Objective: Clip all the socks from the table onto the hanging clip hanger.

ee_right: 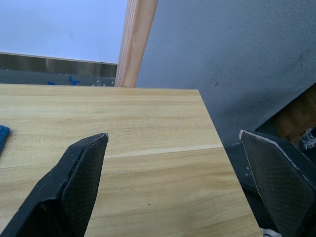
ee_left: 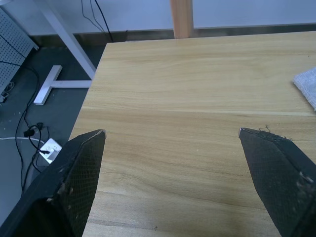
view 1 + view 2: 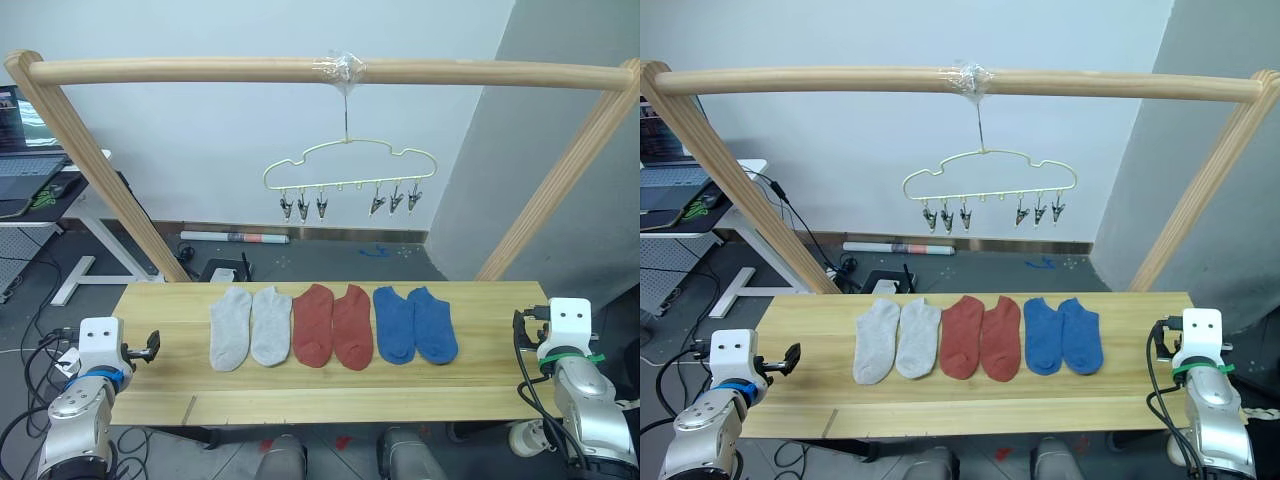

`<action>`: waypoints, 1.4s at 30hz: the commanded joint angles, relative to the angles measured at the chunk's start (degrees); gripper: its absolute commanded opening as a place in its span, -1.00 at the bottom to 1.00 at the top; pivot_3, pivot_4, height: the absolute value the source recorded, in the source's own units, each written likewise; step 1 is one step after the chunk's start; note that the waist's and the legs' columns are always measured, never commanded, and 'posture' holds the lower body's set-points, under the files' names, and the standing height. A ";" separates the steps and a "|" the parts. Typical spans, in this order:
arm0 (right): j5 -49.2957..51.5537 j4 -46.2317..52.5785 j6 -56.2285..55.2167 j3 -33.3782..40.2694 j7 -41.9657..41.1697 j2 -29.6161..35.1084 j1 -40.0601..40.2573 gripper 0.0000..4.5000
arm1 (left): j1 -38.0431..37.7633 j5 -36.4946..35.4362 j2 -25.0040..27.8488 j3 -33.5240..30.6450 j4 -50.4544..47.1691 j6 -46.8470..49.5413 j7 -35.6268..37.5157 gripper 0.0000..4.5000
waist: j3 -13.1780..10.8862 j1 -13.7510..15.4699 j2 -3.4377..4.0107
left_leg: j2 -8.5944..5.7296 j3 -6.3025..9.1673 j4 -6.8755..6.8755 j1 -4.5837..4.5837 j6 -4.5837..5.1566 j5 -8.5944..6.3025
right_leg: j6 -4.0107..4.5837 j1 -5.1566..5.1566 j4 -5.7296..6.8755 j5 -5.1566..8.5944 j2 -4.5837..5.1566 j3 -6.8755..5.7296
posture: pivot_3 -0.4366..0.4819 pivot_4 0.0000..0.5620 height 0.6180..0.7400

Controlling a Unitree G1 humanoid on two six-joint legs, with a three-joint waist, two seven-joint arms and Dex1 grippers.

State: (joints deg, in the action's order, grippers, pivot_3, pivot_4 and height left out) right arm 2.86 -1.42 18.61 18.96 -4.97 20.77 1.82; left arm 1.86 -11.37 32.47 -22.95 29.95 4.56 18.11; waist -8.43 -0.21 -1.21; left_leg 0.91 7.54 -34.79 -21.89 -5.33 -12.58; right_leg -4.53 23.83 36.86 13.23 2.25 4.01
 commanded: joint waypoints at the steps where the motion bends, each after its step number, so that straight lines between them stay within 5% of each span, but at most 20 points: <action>1: -0.26 0.74 -1.04 0.62 0.34 0.68 -0.14 1.00 | 0.47 0.18 1.66 -1.32 0.01 -1.29 -0.57 1.00 | 0.00 0.00 0.00 | 0.00 0.00 0.00 0.00 0.00 0.00 | 0.00 0.00 0.00 0.00 0.00 0.00 | 0.18 -0.64 1.00; 29: -0.36 -0.23 -1.67 -1.74 -1.74 2.13 -2.69 1.00 | -0.18 -4.95 1.56 -3.55 -5.76 -1.20 3.94 1.00 | -0.20 -0.04 0.04 | 0.00 0.02 0.00 0.00 0.00 0.00 | 0.00 0.00 -0.02 0.00 0.01 0.00 | 0.17 -0.51 1.00; 37: -0.57 0.20 -1.85 -3.29 -2.81 2.49 -3.93 1.00 | -2.04 -7.41 0.20 -4.12 -12.23 1.90 3.95 0.10 | -0.47 -0.06 0.11 | 0.01 0.02 0.01 -0.02 0.00 0.00 | 0.03 0.01 -0.02 0.02 0.00 0.00 | 0.18 -0.51 1.00; 42: 1.03 3.55 -2.33 -7.14 -9.53 4.61 -5.19 1.00 | -1.74 -6.90 -1.89 -2.23 -18.73 4.89 2.24 0.10 | -0.56 -0.06 0.11 | 0.01 0.02 -0.01 -0.02 0.00 0.00 | 0.03 0.01 -0.02 0.02 0.01 0.01 | 0.18 -0.52 1.00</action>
State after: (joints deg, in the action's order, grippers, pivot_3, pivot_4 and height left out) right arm 3.07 -1.42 17.64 12.18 -12.34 24.56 -1.89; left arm -0.35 -17.98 30.56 -25.16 14.83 9.35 21.01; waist -8.99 -0.26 -1.11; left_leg 0.92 7.58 -34.80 -21.91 -5.33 -12.58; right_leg -4.50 23.84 36.85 13.25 2.25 4.00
